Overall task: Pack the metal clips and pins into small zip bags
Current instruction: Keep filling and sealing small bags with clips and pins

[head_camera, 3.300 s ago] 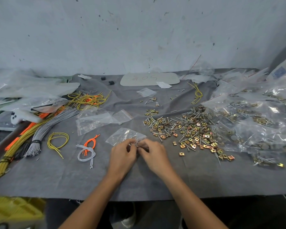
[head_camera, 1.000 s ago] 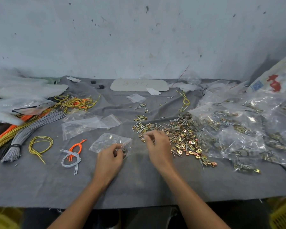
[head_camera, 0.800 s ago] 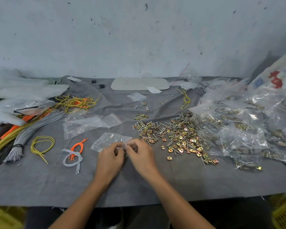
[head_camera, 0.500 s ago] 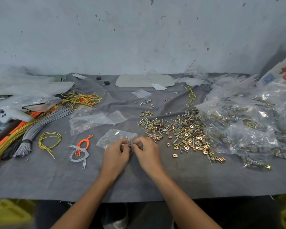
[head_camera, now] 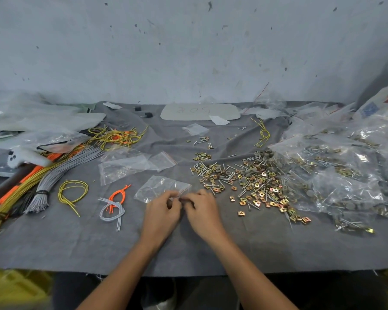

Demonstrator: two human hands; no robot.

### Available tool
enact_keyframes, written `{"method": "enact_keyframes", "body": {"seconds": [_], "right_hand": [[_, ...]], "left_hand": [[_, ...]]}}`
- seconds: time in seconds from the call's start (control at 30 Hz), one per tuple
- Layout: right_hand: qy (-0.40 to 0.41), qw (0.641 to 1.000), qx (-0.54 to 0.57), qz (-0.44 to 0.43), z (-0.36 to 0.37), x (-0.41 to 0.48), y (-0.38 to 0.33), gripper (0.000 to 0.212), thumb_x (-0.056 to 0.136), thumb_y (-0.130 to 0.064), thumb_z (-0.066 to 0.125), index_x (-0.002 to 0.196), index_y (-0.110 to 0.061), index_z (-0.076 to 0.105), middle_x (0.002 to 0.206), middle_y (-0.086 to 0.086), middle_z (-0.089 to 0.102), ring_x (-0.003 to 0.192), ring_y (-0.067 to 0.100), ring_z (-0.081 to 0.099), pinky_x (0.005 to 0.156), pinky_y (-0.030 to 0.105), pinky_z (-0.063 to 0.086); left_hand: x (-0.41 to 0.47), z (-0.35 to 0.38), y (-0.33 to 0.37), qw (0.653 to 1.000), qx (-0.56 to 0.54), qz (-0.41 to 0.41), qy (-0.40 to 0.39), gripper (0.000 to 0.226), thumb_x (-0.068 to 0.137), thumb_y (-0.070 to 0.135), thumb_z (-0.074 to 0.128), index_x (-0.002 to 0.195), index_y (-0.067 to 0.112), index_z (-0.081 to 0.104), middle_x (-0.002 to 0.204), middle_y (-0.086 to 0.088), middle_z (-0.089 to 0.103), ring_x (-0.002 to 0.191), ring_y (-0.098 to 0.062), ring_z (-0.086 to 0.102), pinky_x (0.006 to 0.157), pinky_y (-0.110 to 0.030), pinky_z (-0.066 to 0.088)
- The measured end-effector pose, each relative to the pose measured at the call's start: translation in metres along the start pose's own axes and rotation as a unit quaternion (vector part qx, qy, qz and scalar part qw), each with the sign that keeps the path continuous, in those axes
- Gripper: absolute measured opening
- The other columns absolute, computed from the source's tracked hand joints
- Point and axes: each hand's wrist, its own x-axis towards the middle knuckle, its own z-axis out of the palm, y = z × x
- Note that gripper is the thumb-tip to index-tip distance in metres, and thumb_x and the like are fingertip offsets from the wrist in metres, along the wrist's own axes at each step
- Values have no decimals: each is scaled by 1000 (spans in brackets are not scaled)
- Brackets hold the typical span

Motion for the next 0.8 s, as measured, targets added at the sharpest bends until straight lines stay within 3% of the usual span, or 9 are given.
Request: {"method": "enact_keyframes", "body": {"seconds": [0.17, 0.3, 0.4, 0.47, 0.57, 0.63, 0.8], "right_hand": [[75, 988, 127, 48, -6, -3, 0, 19, 88, -7, 60, 97, -19, 73, 99, -2, 57, 92, 18, 59, 88, 31, 47], [95, 981, 155, 71, -10, -4, 2, 21, 88, -7, 60, 98, -21, 72, 103, -6, 54, 92, 10, 58, 83, 18, 43], [106, 978, 162, 73, -11, -5, 2, 21, 88, -8, 60, 96, -22, 74, 102, -6, 55, 90, 7, 57, 80, 11, 39], [104, 977, 171, 78, -12, -6, 1, 20, 90, -10, 60, 95, -25, 73, 103, -8, 55, 91, 5, 56, 81, 15, 41], [105, 974, 184, 85, -13, -7, 2, 18, 91, -13, 60, 92, -28, 71, 101, -11, 54, 92, 4, 56, 83, 19, 43], [113, 972, 188, 89, -13, -7, 2, 19, 92, -15, 60, 88, -32, 68, 100, -11, 55, 90, 5, 56, 80, 19, 42], [138, 960, 213, 115, -15, -6, 3, 21, 91, -12, 57, 91, -29, 68, 100, -10, 58, 91, 10, 60, 86, 29, 49]], "left_hand": [[-2, -5, 6, 1000, 5, -9, -17, 27, 87, 13, 65, 111, 23, 73, 72, 3, 68, 74, -12, 63, 77, -31, 51], [-8, -12, 2, 999, -9, 10, -31, 17, 82, 12, 70, 92, 25, 66, 74, 5, 67, 67, -8, 59, 66, -24, 46], [-12, -19, -10, 994, 63, 66, -60, 18, 78, 18, 77, 87, 23, 62, 75, 8, 63, 68, -7, 56, 66, -21, 45], [-11, -22, -14, 986, 110, 103, -77, 18, 78, 21, 79, 87, 23, 64, 77, 11, 59, 73, -5, 53, 68, -19, 42], [-8, -22, -13, 974, 165, 131, -82, 6, 89, 26, 72, 92, 22, 68, 84, 8, 61, 82, -16, 59, 76, -36, 48], [-7, -22, -10, 970, 193, 131, -75, 8, 95, 30, 66, 93, 23, 69, 90, 4, 63, 88, -21, 62, 77, -39, 49], [2, -34, 5, 970, 187, 154, 9, 8, 97, 21, 65, 94, 17, 72, 93, 1, 67, 90, -23, 62, 75, -36, 45]]}}
